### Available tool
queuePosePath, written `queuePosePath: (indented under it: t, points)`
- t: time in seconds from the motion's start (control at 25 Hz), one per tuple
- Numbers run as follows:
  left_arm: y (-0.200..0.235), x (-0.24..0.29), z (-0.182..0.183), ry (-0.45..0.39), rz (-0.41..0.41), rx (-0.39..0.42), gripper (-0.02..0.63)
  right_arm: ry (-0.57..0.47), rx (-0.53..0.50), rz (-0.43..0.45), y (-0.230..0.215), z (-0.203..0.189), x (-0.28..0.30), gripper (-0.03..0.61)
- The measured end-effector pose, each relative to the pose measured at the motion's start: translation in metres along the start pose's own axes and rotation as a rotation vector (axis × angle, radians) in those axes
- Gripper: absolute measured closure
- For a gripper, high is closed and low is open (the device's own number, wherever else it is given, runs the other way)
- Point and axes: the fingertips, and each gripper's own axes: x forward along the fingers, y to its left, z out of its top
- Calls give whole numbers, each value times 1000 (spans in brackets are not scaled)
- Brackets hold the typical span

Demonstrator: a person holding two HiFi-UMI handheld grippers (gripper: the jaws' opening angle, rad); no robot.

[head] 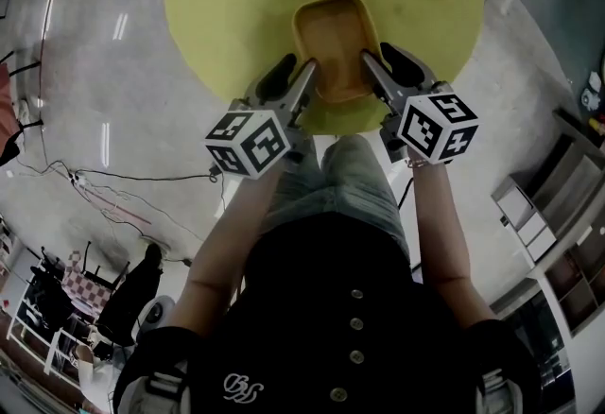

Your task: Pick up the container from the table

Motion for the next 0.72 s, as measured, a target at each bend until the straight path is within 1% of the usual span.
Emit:
queuePosePath:
  t: [0.2,0.32,0.6,0.72]
  points:
    - [-1,8,-7,42,-29,-23,440,23,20,9,-1,-6,8,426]
    - [-1,14,-8,56,-35,-18,442,24,33,8,-3,-6,12,426]
    - [0,23,-12,76,-12,-15,442,21,51,10,-5,-8,17,428]
    - [1,23,-9,68,-6,-21,442,27,53,9,-4,-8,21,428]
